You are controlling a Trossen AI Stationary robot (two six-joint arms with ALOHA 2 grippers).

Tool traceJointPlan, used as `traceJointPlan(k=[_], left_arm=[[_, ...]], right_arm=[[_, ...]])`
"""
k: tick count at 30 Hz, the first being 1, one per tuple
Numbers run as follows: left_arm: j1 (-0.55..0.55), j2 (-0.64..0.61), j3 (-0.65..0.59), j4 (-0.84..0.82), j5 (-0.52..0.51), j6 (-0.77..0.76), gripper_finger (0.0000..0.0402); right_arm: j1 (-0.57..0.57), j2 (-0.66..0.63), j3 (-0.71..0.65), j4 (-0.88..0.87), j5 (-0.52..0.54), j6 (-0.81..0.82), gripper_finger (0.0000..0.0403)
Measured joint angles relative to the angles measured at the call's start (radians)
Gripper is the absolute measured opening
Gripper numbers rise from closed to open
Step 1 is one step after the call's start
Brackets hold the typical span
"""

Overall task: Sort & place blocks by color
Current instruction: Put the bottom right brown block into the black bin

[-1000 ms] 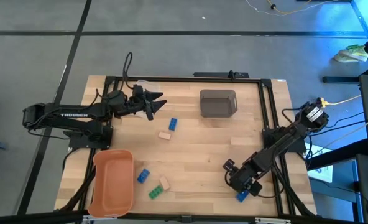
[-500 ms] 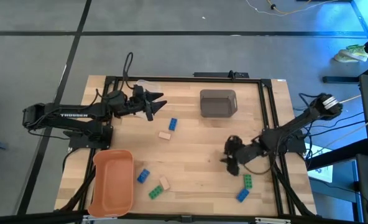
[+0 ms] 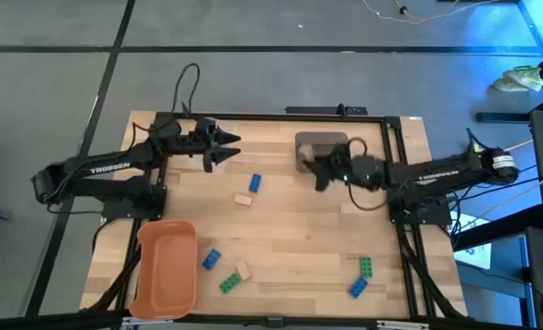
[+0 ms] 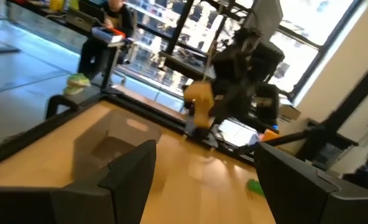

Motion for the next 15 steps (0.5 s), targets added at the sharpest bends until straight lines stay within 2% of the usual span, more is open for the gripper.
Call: traceJointPlan(k=[3, 7, 9, 11, 15], left_arm=[[0.025, -0.002, 0.000, 0.000, -0.002, -0.005, 0.0263], [0.026, -0.002, 0.000, 0.000, -0.004, -0.034, 0.0263], [0.020, -0.002, 0.000, 0.000, -0.016, -0.041, 0.0263], [0.009, -0.002, 0.000, -0.001, -0.055, -0.058, 0.0263], [-0.022, -0.002, 0.000, -0.001, -0.155, -0.060, 0.0263]], right_arm=[[-0.067, 0.000, 0.055, -0.072, -0.047, -0.021, 0.0131], [-0.171, 0.030, 0.208, -0.461, -0.121, -0.042, 0.0131], [-0.240, 0.075, 0.291, -0.674, -0.156, -0.050, 0.0131], [-0.325, 0.140, 0.350, -0.815, -0.227, -0.077, 0.0131], [-0.474, 0.295, 0.374, -0.946, -0.384, -0.161, 0.0131]])
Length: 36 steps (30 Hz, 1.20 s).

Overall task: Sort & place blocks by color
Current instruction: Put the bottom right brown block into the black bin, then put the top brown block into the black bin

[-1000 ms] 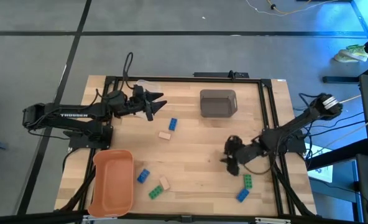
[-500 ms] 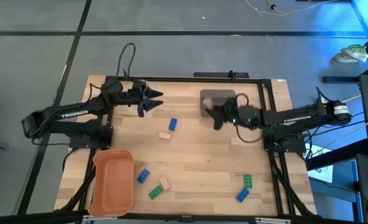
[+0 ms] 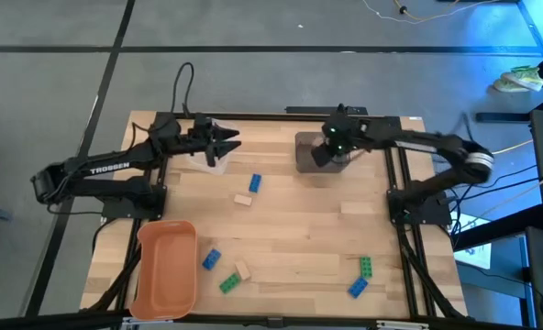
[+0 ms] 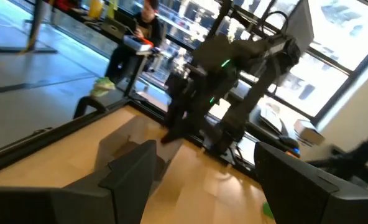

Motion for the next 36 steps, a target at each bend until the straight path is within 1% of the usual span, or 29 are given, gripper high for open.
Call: traceJointPlan(k=[5, 9, 11, 13, 15, 19, 22, 25, 29, 30, 32, 34, 36], left_arm=[[-0.028, 0.000, 0.000, 0.000, -0.087, 0.000, 0.0263], [-0.045, 0.000, 0.000, 0.000, -0.140, 0.000, 0.0263], [-0.054, 0.000, 0.000, 0.000, -0.164, 0.000, 0.0263], [-0.062, 0.000, 0.000, 0.000, -0.184, 0.000, 0.0263], [-0.067, 0.000, 0.000, 0.000, -0.194, 0.000, 0.0263], [-0.066, 0.000, 0.000, 0.000, -0.196, 0.000, 0.0263], [-0.067, 0.000, 0.000, 0.000, -0.195, 0.000, 0.0263], [-0.066, 0.000, 0.000, 0.000, -0.176, -0.024, 0.0263], [-0.067, 0.000, 0.000, -0.010, -0.107, -0.049, 0.0263], [-0.069, 0.000, 0.007, -0.045, -0.087, -0.051, 0.0263], [-0.082, 0.011, 0.055, -0.211, -0.065, -0.029, 0.0263], [-0.113, 0.044, 0.128, -0.429, -0.061, 0.050, 0.0263], [-0.160, 0.093, 0.204, -0.647, -0.072, 0.172, 0.0263]], right_arm=[[-0.094, 0.160, -0.014, 0.029, -0.012, -0.067, 0.0131], [-0.130, 0.229, -0.014, 0.126, -0.012, -0.062, 0.0131], [-0.135, 0.246, -0.014, 0.147, -0.014, -0.063, 0.0131], [-0.136, 0.248, -0.014, 0.153, -0.014, -0.064, 0.0157], [-0.136, 0.247, -0.014, 0.156, -0.013, -0.070, 0.0202], [-0.136, 0.221, -0.012, 0.150, -0.016, -0.071, 0.0288], [-0.137, 0.182, -0.011, 0.136, -0.045, -0.090, 0.0328], [-0.137, 0.104, -0.011, 0.118, -0.093, -0.095, 0.0343], [-0.120, -0.032, -0.011, 0.114, -0.172, -0.110, 0.0341], [-0.109, -0.065, -0.011, 0.116, -0.182, -0.114, 0.0338], [-0.079, -0.126, -0.011, 0.123, -0.191, -0.118, 0.0335], [-0.048, -0.175, -0.011, 0.134, -0.191, -0.118, 0.0332], [-0.021, -0.217, -0.011, 0.152, -0.190, -0.117, 0.0331]])
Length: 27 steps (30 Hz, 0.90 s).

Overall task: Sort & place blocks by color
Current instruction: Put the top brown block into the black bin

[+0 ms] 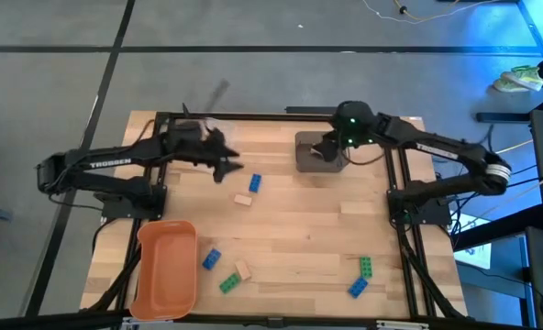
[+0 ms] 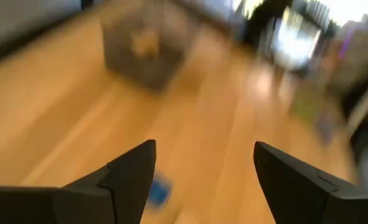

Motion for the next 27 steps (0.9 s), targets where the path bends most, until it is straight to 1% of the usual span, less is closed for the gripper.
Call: traceJointPlan(k=[2, 5, 7, 10, 14, 19, 24, 27], left_arm=[[-0.058, 0.060, 0.065, -0.147, -0.026, 0.125, 0.0263], [-0.149, 0.157, 0.110, -0.278, -0.076, 0.275, 0.0263], [-0.206, 0.215, 0.113, -0.276, -0.117, 0.339, 0.0263], [-0.273, 0.314, 0.115, -0.273, -0.208, 0.406, 0.0263], [-0.324, 0.439, 0.114, -0.261, -0.283, 0.432, 0.0263], [-0.339, 0.564, 0.114, -0.240, -0.284, 0.432, 0.0263], [-0.327, 0.631, 0.115, -0.193, -0.318, 0.434, 0.0262], [-0.309, 0.638, 0.116, -0.180, -0.302, 0.440, 0.0262]], right_arm=[[0.025, -0.031, 0.000, 0.026, 0.001, 0.003, 0.0331], [0.048, -0.067, 0.000, 0.046, 0.009, 0.023, 0.0331], [0.056, -0.084, 0.000, 0.050, 0.016, 0.025, 0.0331], [0.056, -0.102, 0.000, 0.049, 0.027, 0.027, 0.0331], [0.056, -0.106, 0.000, 0.049, 0.029, 0.026, 0.0331], [0.056, -0.106, 0.000, 0.048, 0.029, 0.025, 0.0331], [0.056, -0.106, 0.000, 0.048, 0.029, 0.022, 0.0331], [0.057, -0.106, 0.000, 0.048, 0.029, 0.022, 0.0331]])
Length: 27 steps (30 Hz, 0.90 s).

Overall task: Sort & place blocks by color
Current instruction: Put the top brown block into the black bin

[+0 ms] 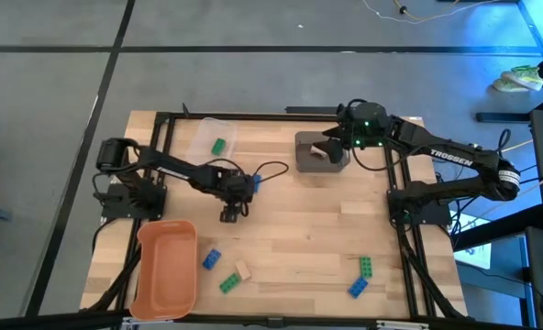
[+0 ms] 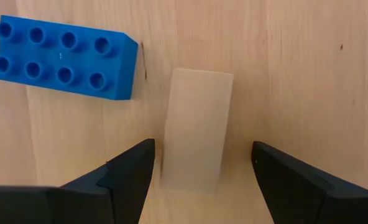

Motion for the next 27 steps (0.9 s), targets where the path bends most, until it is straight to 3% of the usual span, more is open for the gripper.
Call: traceJointPlan(k=[5, 10, 16, 19, 23, 27], left_arm=[[0.023, 0.003, -0.001, 0.002, 0.030, 0.001, 0.0224], [0.023, 0.009, 0.033, -0.028, 0.031, -0.035, 0.0112], [0.024, -0.042, 0.205, -0.082, 0.042, -0.028, 0.0109], [0.024, -0.060, 0.313, -0.085, -0.002, 0.007, 0.0109], [0.024, -0.046, 0.457, -0.134, -0.052, 0.093, 0.0109], [0.033, 0.017, 0.555, -0.162, -0.076, 0.130, 0.0109]], right_arm=[[0.000, 0.000, 0.000, 0.000, -0.010, -0.002, 0.0331], [0.024, 0.000, 0.000, 0.000, -0.068, -0.030, 0.0331], [0.104, 0.002, -0.073, 0.092, -0.248, -0.014, 0.0331], [0.153, 0.002, -0.151, 0.181, -0.263, 0.167, 0.0331], [0.203, 0.003, -0.276, 0.383, -0.221, 0.587, 0.0331], [0.259, 0.003, -0.388, 0.610, -0.090, 0.852, 0.0331]])
